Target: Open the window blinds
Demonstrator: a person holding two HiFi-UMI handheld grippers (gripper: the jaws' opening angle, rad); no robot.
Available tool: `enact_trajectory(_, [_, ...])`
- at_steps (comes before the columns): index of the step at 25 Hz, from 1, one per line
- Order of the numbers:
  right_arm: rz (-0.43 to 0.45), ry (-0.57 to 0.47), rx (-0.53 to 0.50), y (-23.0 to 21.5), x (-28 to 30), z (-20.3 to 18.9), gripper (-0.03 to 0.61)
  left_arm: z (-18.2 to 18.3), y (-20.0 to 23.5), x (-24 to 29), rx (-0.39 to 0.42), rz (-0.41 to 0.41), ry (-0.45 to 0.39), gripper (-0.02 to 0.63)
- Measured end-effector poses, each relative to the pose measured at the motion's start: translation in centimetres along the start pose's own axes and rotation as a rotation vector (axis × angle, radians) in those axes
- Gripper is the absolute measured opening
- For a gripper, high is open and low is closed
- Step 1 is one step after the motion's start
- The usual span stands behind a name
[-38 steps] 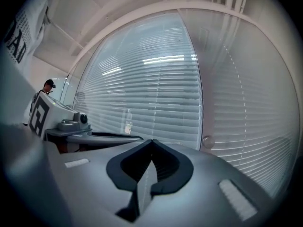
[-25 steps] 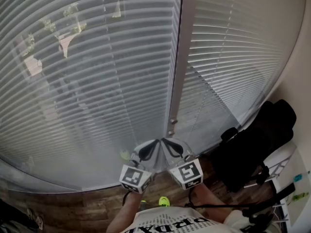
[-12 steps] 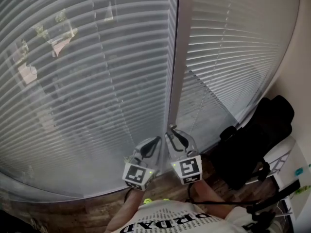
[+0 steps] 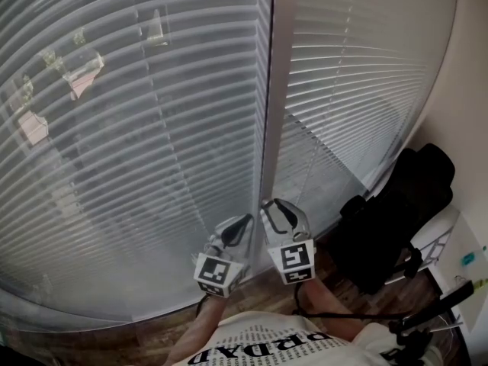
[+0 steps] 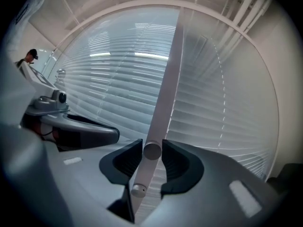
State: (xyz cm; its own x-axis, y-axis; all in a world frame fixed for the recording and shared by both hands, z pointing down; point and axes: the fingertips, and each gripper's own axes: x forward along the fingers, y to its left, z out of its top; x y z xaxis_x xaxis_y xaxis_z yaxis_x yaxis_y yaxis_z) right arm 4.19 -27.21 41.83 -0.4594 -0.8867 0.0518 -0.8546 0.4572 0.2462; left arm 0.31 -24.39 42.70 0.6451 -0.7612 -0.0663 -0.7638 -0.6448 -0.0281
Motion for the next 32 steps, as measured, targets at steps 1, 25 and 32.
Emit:
enact_trajectory(1, [0.001,0.006,-0.003,-0.1,0.1,-0.2,0.137,-0.1,0.0,0.1,-0.003,-0.001,0.002,-0.006])
enact_trajectory(25, [0.008,0.014,0.022,-0.2,1.5,-1.4,0.135,-0.9,0.5,0.4,-0.019,0.002,0.008,-0.006])
enact_trajectory(32, [0.005,0.006,0.119,-0.6,1.6,-1.5,0.133,-0.7,0.6,0.3,-0.013,-0.009,0.000,-0.007])
